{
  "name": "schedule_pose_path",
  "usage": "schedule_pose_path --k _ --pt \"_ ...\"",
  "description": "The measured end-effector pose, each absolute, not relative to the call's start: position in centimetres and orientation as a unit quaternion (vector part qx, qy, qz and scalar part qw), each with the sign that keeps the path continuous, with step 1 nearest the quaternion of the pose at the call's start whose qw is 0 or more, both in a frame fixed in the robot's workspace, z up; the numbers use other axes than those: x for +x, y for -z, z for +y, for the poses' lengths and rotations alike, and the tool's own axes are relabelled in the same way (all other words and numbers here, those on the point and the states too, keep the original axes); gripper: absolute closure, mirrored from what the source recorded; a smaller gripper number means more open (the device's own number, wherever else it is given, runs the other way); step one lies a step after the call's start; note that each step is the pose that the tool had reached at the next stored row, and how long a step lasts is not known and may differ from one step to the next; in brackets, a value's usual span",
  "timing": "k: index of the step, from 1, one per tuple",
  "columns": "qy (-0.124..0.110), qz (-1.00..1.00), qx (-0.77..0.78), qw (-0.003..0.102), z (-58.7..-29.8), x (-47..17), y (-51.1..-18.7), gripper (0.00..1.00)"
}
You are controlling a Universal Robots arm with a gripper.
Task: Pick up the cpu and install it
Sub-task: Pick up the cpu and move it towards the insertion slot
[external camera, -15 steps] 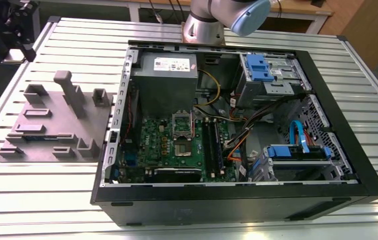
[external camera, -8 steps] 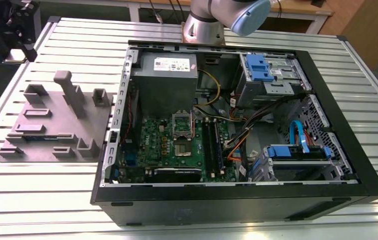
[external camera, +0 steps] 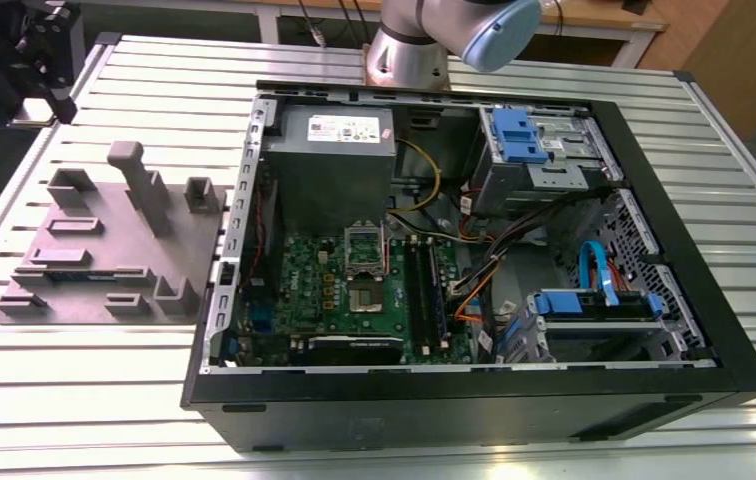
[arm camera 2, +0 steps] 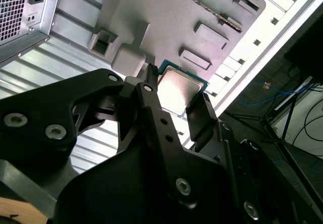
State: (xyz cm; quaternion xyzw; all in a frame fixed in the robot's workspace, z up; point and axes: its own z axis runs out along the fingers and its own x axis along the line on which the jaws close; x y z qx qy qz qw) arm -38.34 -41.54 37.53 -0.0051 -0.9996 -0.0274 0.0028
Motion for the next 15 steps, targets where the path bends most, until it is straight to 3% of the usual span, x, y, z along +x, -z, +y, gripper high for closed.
schedule_pose_path --k 15 --pt "0.027 -1.000 -0.005 0.003 -41.54 -37.63 -37.53 0.53"
